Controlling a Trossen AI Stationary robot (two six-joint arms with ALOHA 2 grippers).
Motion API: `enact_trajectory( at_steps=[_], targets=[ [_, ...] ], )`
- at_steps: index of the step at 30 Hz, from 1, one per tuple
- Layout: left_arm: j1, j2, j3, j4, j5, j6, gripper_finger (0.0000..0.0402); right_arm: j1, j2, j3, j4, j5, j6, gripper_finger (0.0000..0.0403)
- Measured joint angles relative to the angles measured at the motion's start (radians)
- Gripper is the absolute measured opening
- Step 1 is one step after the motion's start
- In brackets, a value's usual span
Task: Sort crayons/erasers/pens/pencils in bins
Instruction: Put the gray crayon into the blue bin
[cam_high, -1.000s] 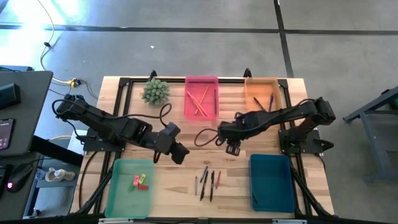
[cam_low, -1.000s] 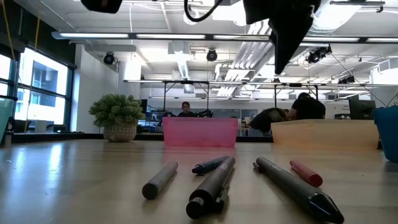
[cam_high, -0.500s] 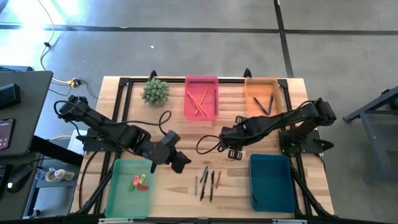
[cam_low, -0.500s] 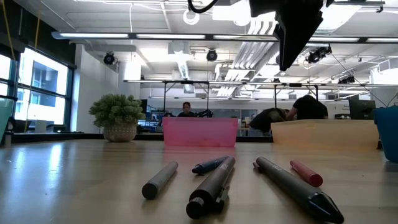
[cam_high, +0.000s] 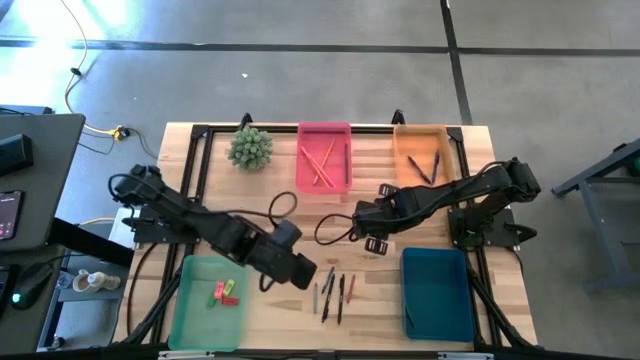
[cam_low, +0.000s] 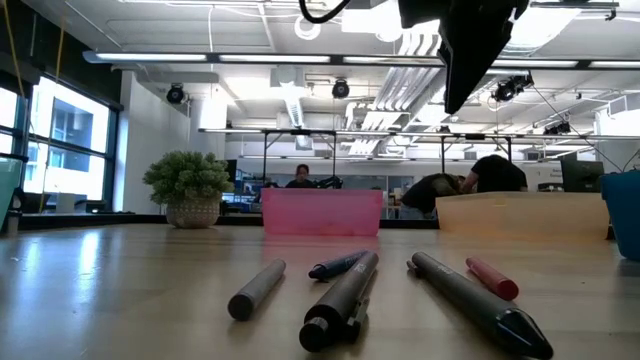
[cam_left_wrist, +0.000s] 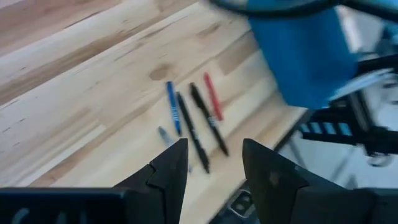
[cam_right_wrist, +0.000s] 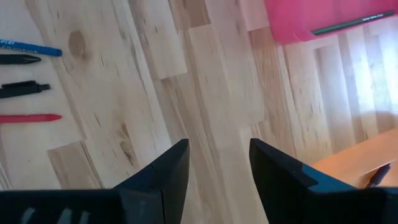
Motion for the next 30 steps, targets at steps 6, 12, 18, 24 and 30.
enact_trajectory(
  at_steps=[6,12,18,24,30],
  targets=[
    [-0.004,0.096,0.001,-0.007,-0.045,-0.033,0.0140,-0.001,0.000,0.000,0.007,-0.001,0.000,0.0161],
    [-0.010,0.190,0.001,-0.010,-0.058,-0.066,0.0140,-0.001,0.000,0.000,0.036,0.000,0.006,0.0161],
    [-0.024,0.254,0.001,-0.002,-0.056,-0.145,0.0140,-0.001,0.000,0.000,0.053,0.000,0.000,0.0161],
    [-0.045,0.313,0.001,0.008,-0.030,-0.185,0.0140,-0.001,0.000,0.000,0.066,0.000,0.000,0.0161],
    [-0.043,0.358,0.001,0.044,0.025,-0.190,0.0140,-0.001,0.000,0.000,0.087,0.000,-0.001,0.0161]
  ],
)
